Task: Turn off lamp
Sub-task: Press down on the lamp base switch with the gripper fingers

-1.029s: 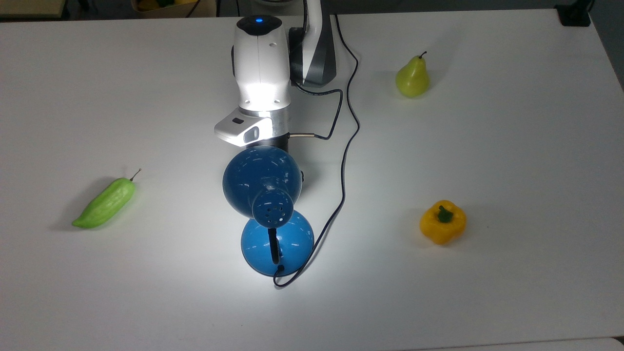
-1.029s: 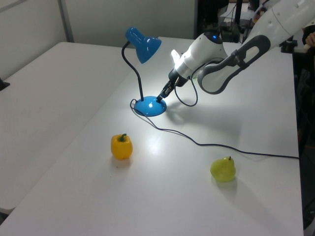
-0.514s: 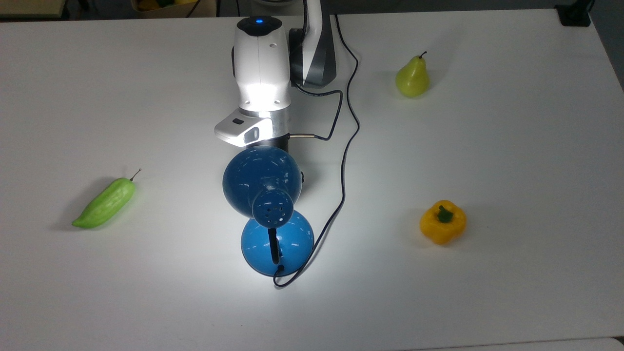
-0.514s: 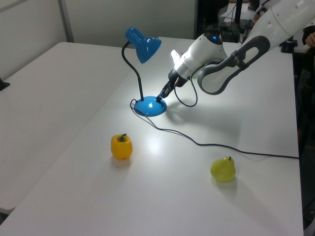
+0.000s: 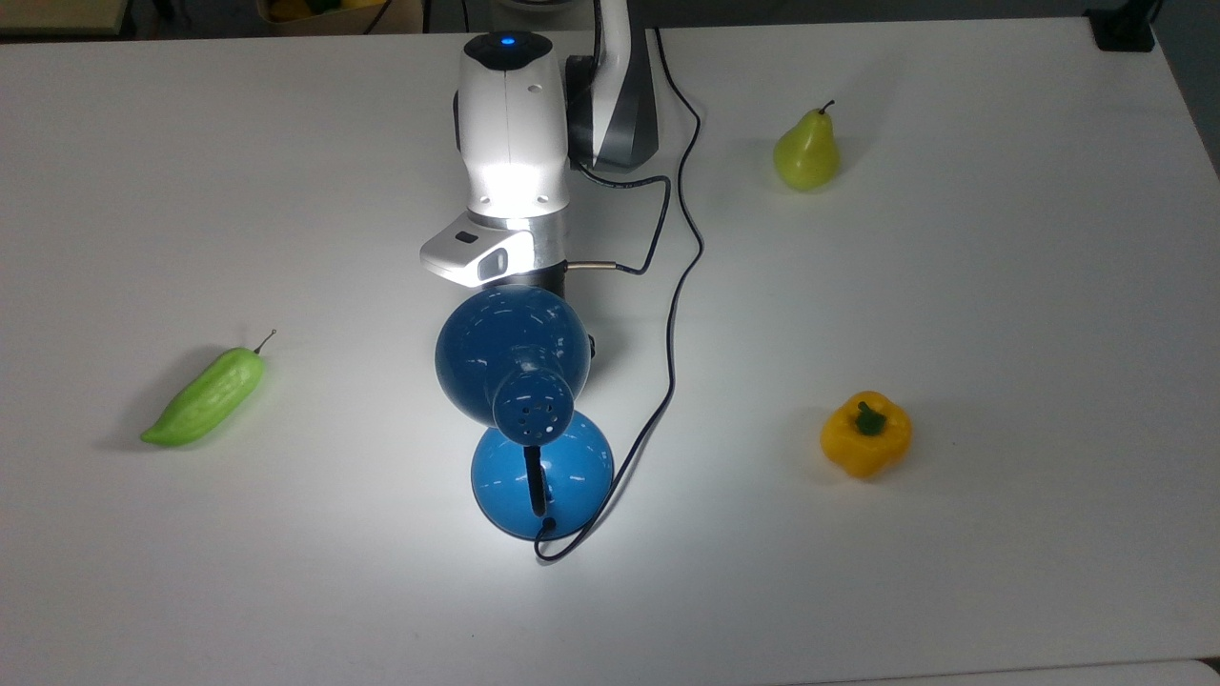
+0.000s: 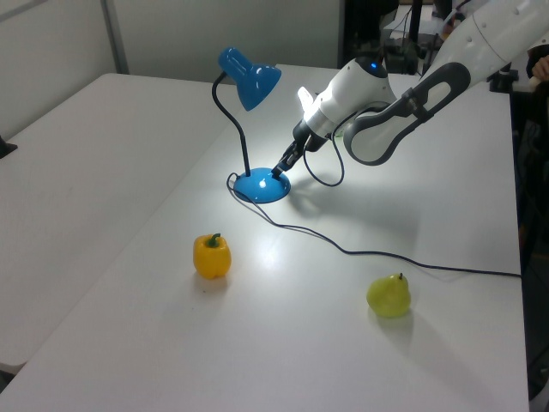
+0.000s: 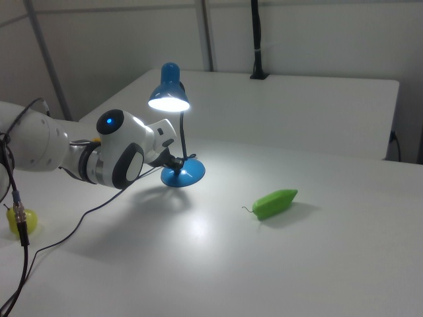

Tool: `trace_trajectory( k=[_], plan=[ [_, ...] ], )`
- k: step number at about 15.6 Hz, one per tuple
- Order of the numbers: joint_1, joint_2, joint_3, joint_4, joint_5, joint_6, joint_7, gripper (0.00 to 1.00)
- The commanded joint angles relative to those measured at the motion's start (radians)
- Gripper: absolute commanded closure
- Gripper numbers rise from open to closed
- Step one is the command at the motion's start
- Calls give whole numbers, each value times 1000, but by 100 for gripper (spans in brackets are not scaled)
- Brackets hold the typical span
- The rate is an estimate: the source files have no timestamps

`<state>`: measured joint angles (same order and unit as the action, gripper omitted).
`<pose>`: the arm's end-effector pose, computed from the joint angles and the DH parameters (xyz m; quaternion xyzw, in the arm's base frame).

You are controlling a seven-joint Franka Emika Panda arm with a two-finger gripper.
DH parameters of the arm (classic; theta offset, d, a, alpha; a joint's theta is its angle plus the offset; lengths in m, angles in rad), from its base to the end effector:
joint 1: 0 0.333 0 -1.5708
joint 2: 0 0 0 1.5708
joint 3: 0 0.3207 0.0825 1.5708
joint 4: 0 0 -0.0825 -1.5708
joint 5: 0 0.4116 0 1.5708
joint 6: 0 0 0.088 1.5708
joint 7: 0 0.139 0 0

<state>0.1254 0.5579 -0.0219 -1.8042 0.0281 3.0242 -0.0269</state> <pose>0.7387 0.0765 0.2712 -0.9442 -0.0524 -0.3248 0.0136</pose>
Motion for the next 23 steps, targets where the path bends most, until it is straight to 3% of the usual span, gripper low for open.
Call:
trace_trajectory(
  k=[1, 23],
  plan=[
    [11, 11, -4, 9, -10, 24, 21, 100],
    [3, 4, -4, -50, -43, 5, 5, 100]
  ],
)
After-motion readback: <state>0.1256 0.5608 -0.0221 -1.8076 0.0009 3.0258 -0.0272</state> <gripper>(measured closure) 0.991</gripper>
